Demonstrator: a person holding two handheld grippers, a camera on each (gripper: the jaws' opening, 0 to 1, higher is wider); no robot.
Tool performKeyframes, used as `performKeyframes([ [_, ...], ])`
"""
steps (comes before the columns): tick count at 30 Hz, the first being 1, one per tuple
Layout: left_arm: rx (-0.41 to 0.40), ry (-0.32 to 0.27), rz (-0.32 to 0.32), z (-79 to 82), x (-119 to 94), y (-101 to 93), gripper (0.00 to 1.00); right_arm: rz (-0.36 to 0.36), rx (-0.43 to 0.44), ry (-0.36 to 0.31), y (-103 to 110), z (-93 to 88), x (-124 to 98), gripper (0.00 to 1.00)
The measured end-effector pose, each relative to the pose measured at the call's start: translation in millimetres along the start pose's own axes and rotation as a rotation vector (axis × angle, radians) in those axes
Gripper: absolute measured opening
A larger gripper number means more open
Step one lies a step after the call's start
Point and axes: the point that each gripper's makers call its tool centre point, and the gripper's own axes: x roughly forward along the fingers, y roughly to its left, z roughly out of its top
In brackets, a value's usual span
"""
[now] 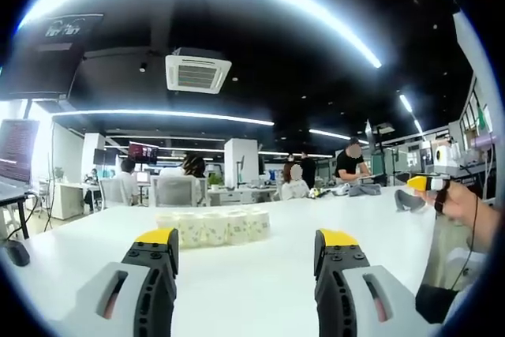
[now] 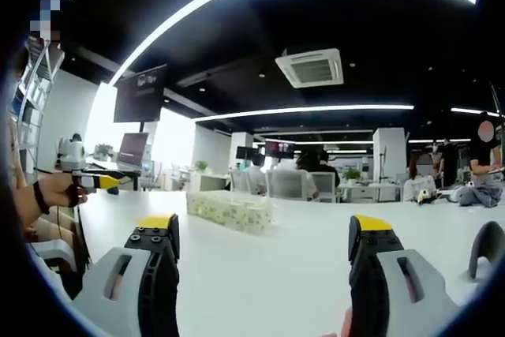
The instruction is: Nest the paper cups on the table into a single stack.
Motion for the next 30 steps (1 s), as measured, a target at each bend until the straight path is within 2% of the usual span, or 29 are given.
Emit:
performKeyframes([
  [21,-0.006,0.022,-0.006,-10.1,3,-5.1,0.74,-0.015,-0.005,-0.004,-8,1.6,-5,0.90],
  [26,-0.011,0.024,0.005,-11.1,5,0.1,0.73,-0.016,-0.005,-0.004,-9,1.3,-4,0.90],
  [30,-0.028,0.021,0.050,-11.6,6,13.3,0.73,-0.013,0.001,-0.008,-9,2.5,-5,0.88],
])
